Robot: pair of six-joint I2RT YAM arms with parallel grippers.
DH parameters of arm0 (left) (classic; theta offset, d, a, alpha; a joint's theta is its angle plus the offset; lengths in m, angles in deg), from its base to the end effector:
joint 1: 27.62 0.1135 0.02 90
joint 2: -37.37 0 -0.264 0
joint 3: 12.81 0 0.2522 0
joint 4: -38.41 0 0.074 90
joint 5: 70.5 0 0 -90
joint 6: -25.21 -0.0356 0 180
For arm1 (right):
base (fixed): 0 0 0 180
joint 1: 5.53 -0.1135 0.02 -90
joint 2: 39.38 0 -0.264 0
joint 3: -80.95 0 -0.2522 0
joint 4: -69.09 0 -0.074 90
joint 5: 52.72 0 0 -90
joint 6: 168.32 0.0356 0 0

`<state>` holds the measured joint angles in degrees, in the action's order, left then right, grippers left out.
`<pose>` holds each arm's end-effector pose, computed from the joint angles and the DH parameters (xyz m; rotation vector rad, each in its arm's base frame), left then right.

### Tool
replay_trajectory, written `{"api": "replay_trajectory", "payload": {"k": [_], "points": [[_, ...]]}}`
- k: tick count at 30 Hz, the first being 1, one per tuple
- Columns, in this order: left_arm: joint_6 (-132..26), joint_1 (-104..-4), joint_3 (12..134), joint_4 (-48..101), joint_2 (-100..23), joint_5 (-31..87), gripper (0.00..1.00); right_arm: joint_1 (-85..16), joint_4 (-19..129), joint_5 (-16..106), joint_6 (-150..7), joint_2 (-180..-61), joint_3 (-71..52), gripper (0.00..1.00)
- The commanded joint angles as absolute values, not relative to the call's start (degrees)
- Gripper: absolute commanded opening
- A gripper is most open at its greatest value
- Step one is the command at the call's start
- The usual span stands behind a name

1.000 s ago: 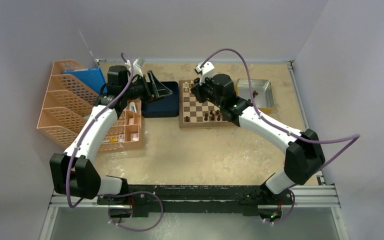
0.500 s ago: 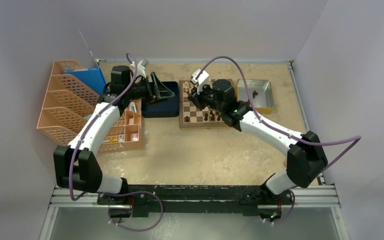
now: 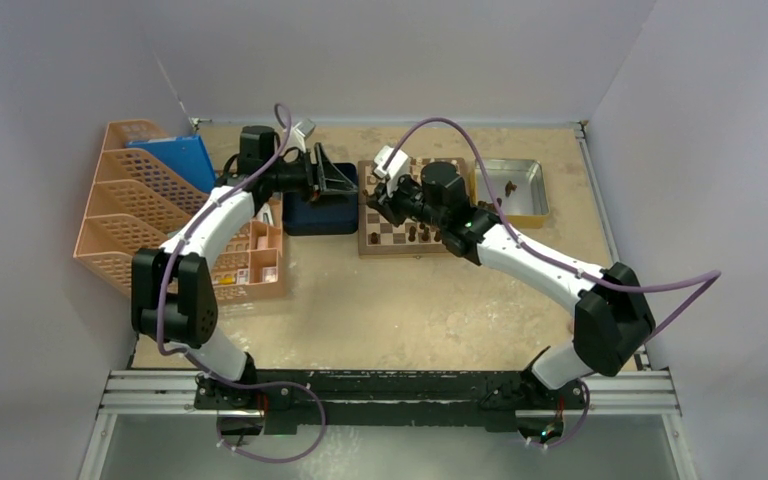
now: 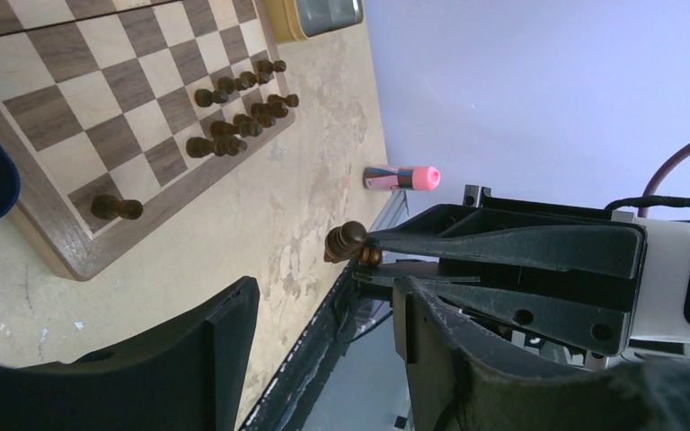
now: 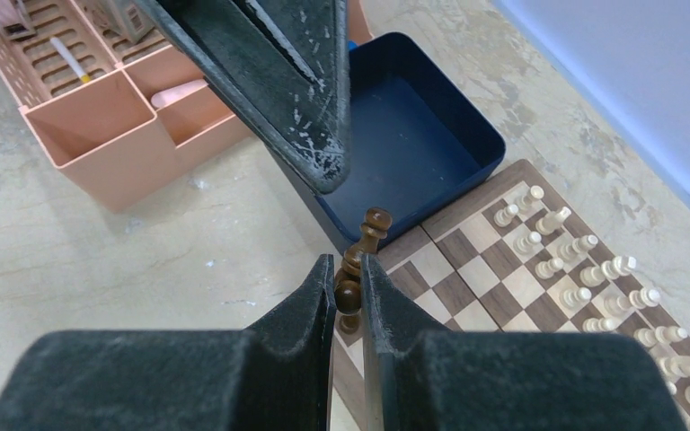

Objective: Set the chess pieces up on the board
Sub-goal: Pick up the chess piece from the storage box.

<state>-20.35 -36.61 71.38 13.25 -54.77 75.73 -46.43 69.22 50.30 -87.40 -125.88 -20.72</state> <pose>0.3492 -0.0852 0.2912 -0.0627 2.2694 -1.5719 0.2677 0.2425 0.3260 -0.8897 1.5013 0.6041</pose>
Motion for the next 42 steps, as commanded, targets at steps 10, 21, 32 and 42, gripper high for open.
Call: {"api": "replay_trajectory", "payload": {"k": [10,21,32,42], "points": [[-19.58,-36.79,74.22,16.56,-56.93,82.88,0.47,-48.07,69.91,51.85,-89.65,-126.57,-17.05,0.09],[-23.67,-38.04,76.67,11.69,-58.35,80.81,0.43,-48.62,68.43,53.66,-90.02,-128.1,-16.18,0.09],[-27.75,-39.48,77.72,5.98,-58.84,78.02,0.39,-49.18,67.55,53.1,-90.44,-128.85,-15.55,0.09],[-32.75,-39.73,79.89,-0.03,-57.9,72.04,0.3,-49.21,67.9,51.7,-90.36,-129.16,-15.73,0.08]]}}
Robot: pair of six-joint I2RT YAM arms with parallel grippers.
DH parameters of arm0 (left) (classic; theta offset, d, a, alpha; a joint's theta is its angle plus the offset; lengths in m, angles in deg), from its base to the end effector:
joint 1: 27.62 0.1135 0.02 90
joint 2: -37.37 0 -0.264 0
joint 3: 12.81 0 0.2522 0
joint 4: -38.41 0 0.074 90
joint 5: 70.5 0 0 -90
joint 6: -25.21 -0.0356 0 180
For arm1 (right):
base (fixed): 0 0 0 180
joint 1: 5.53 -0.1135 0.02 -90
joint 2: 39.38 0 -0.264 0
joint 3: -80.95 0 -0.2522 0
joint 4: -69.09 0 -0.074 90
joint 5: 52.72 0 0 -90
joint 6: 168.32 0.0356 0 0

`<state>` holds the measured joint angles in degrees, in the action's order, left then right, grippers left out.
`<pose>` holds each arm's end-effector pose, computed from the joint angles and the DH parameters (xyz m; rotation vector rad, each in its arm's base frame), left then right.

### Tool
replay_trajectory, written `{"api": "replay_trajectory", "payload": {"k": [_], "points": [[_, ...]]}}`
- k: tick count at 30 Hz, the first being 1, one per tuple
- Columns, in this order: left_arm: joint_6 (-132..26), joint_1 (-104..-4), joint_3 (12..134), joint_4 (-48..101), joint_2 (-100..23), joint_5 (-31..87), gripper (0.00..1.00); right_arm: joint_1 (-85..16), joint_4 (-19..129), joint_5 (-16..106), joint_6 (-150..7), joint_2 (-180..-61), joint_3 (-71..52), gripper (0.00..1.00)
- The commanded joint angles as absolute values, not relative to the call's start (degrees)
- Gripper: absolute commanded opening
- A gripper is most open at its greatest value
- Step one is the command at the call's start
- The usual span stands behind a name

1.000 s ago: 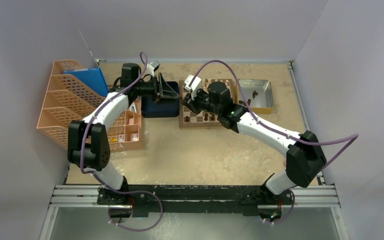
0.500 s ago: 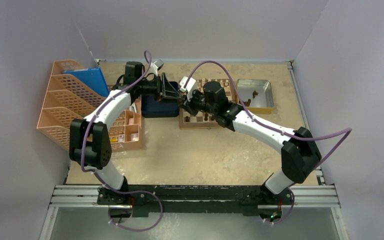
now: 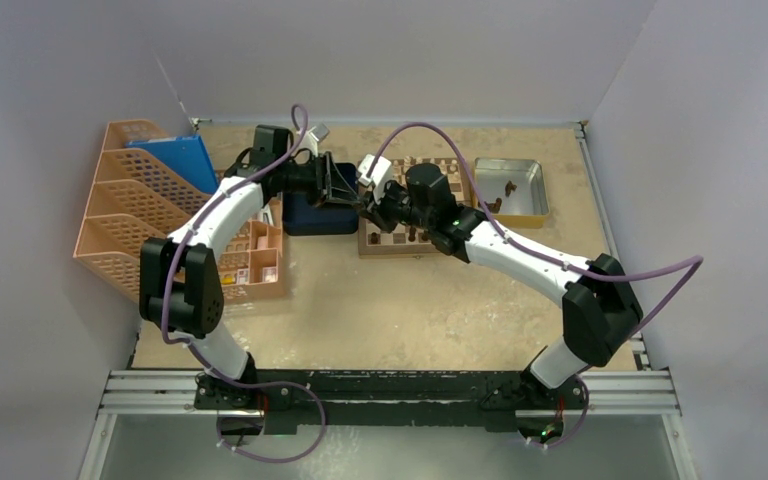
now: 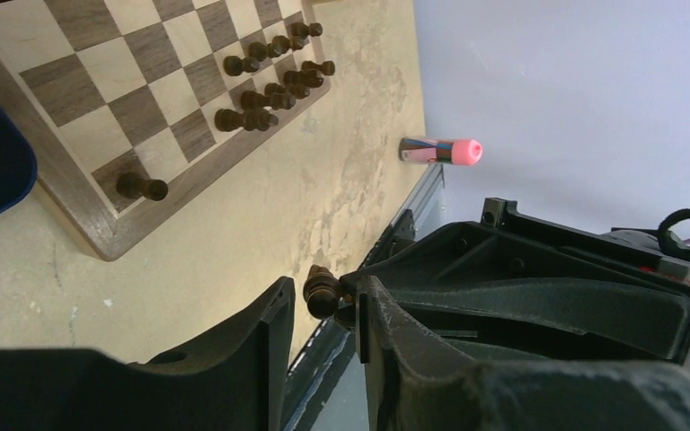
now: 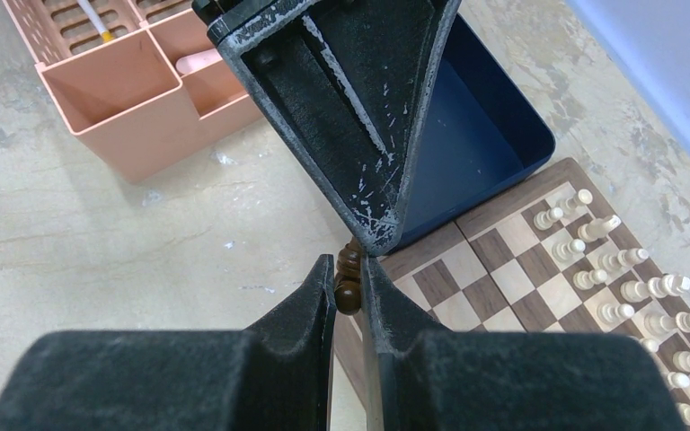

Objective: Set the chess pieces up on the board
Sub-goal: Pick up the chess piece from the storage box.

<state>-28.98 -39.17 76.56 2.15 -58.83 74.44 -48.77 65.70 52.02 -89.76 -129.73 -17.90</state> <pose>0.3546 -0.1022 0.2814 0.0243 2.3924 -1.5179 0.2680 0.2644 0.3135 -1.0020 1.5278 0.6250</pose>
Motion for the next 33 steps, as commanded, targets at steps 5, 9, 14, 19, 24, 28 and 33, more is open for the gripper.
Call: {"api": "replay_trajectory", "payload": {"k": [5,9,14,19,24,28,33], "points": [[-34.19,-40.44,80.75,-1.6,-57.83,70.02,0.28,-49.16,67.73,51.91,-90.27,-129.27,-15.68,0.08],[-34.18,-40.53,80.71,-1.54,-57.69,70.74,0.19,-49.18,67.55,51.26,-90.27,-129.16,-15.77,0.08],[-34.29,-40.67,81.14,-1.69,-56.8,69.16,0.08,-49.21,66.99,49.04,-89.46,-129.27,-15.96,0.07],[-34.92,-42.15,82.51,-1.86,-55.79,62.09,0.05,-49.09,66.59,45.66,-84.02,-129.42,-17.18,0.08],[-35.35,-44.02,83.89,-1.84,-54.34,52.49,0.06,-47.15,66.43,41.23,-79.15,-130.09,-17.51,0.11],[-36.05,-45.26,83.24,-1.58,-52.86,46.69,0.06,-43.05,65.81,40.71,-74.64,-130.71,-17.18,0.11],[-36.09,-45.55,79.39,-1.43,-50.41,44.84,0.07,-39.55,63.37,40.84,-71.85,-132.32,-15.89,0.11]]}}
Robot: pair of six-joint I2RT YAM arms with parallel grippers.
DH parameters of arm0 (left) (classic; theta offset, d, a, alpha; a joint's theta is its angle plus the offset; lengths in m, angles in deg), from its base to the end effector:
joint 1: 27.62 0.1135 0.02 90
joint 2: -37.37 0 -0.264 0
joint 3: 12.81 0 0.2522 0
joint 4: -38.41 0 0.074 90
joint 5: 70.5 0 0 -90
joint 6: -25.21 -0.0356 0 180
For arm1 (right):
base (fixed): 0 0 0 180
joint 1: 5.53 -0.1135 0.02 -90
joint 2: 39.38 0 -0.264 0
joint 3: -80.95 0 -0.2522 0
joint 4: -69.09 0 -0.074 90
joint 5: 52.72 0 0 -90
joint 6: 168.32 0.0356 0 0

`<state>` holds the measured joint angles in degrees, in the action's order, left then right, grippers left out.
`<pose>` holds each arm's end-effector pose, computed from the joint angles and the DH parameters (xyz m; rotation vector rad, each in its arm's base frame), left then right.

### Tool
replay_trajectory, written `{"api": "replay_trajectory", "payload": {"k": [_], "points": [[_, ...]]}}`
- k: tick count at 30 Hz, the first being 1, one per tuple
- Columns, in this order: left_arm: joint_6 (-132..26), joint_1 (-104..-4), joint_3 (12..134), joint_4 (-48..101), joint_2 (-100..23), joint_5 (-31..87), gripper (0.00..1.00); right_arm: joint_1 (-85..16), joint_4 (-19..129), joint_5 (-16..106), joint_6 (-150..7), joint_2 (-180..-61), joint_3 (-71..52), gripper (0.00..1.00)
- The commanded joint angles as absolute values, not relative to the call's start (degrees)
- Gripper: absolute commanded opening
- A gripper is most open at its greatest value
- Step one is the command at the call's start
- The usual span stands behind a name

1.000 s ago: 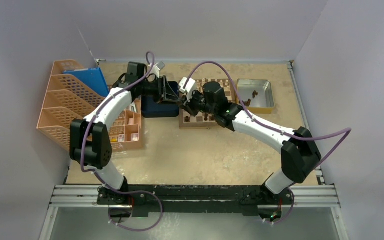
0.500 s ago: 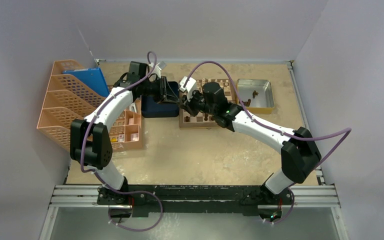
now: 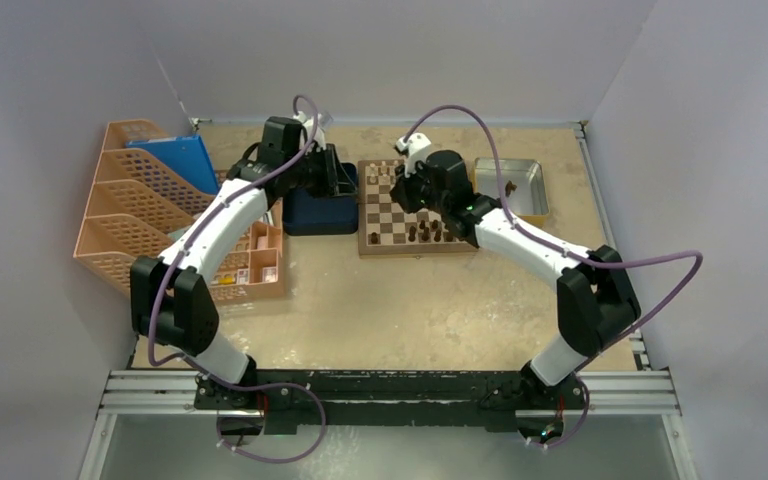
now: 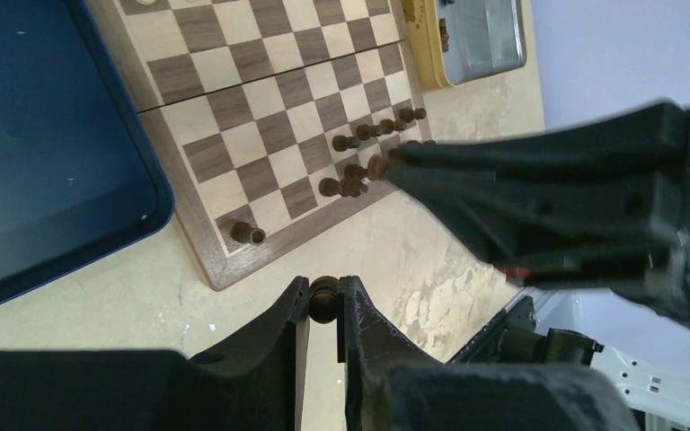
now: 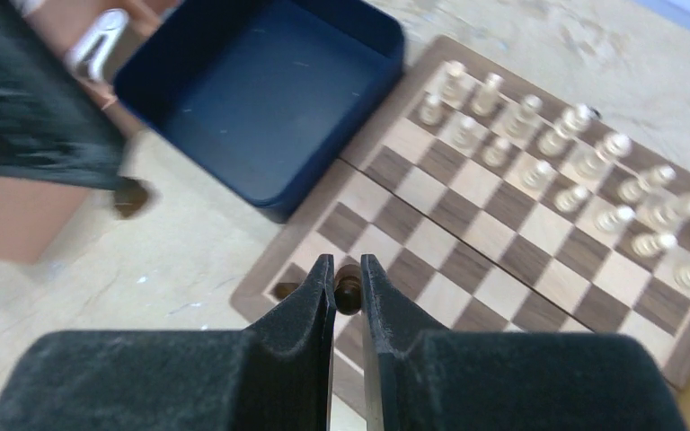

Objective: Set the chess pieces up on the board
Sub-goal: Pick up the chess piece from the storage box, then place the chess piece on the chessboard.

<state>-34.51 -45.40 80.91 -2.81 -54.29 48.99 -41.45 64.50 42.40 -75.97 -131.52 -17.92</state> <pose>0.3385 -0.1270 0.3202 0.0361 2.3533 -1.0134 0.3082 0.2272 0.2997 -0.6028 1.7781 0.5461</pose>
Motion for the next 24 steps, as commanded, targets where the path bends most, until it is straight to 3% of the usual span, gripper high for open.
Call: {"api": "replay_trajectory", "payload": {"k": [1,24], "points": [[-36.39,-45.55,78.86,-1.52,-50.01,44.54,0.08,-39.38,62.61,40.2,-71.41,-133.42,-15.17,0.11],[-41.19,-46.07,74.73,-4.49,-45.51,43.02,0.1,-35.34,49.93,36.82,-66.64,-145.17,-7.98,0.11]]}}
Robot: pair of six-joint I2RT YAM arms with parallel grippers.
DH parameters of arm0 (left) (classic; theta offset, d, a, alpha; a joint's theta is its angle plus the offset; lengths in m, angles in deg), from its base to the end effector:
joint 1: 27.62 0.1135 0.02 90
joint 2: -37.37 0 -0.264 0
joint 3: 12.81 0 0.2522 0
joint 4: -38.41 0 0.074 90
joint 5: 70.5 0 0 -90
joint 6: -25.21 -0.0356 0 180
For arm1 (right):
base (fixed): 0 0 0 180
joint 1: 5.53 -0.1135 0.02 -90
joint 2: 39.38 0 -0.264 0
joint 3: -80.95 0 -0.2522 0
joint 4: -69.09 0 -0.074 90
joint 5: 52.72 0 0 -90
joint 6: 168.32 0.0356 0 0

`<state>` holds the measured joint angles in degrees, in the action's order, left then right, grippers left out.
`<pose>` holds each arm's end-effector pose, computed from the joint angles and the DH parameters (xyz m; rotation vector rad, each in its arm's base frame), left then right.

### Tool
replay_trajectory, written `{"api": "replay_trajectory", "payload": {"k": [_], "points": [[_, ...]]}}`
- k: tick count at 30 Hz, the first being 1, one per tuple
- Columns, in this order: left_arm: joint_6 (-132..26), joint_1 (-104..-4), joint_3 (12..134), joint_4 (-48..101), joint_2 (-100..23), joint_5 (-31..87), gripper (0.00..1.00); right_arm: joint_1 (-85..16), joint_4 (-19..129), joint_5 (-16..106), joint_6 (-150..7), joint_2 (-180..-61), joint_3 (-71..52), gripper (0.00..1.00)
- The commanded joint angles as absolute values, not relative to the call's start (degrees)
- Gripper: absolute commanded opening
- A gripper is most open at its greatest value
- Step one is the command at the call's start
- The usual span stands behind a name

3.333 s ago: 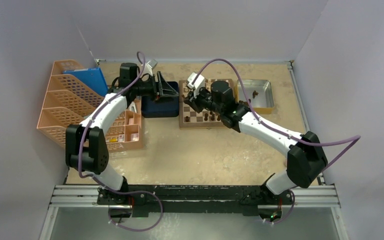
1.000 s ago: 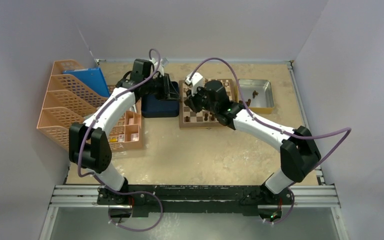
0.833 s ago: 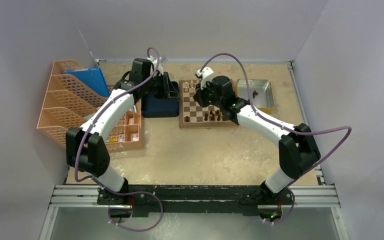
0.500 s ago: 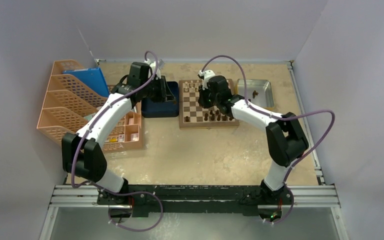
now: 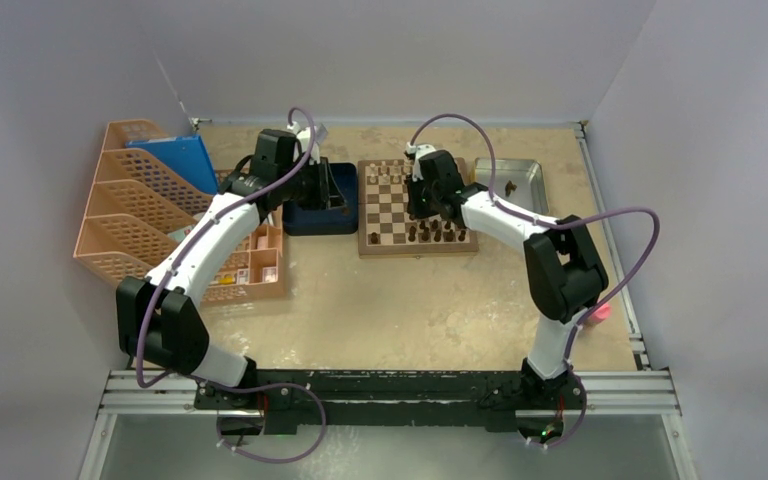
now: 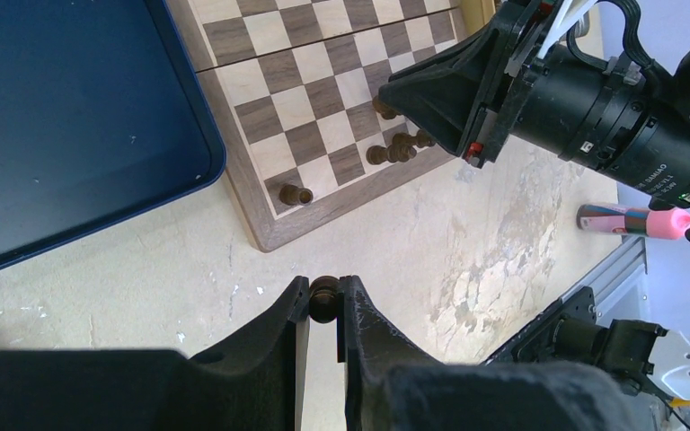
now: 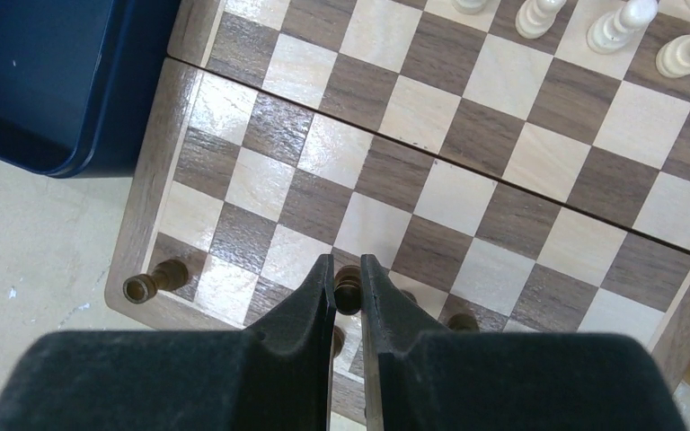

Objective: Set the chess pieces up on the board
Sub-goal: Place the chess piece on the chessboard.

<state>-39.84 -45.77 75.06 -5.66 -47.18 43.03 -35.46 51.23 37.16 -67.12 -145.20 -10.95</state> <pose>0.3068 -0.1155 0.3213 0.0845 2.3583 -0.8506 0.3652 0.2102 0.2270 -0.3602 2.1911 0.3989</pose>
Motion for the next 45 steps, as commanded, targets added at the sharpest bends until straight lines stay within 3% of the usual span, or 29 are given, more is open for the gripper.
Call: {"api": "replay_trajectory", "payload": {"k": [1,45], "points": [[-41.31,-46.07,74.79,-4.5,-45.56,43.01,0.1,-35.32,49.62,36.88,-66.63,-145.28,-7.77,0.11],[-41.36,-46.6,75.04,-4.53,-46.0,42.92,0.12,-35.48,47.06,37.96,-70.0,-148.78,-7.22,0.13]]}}
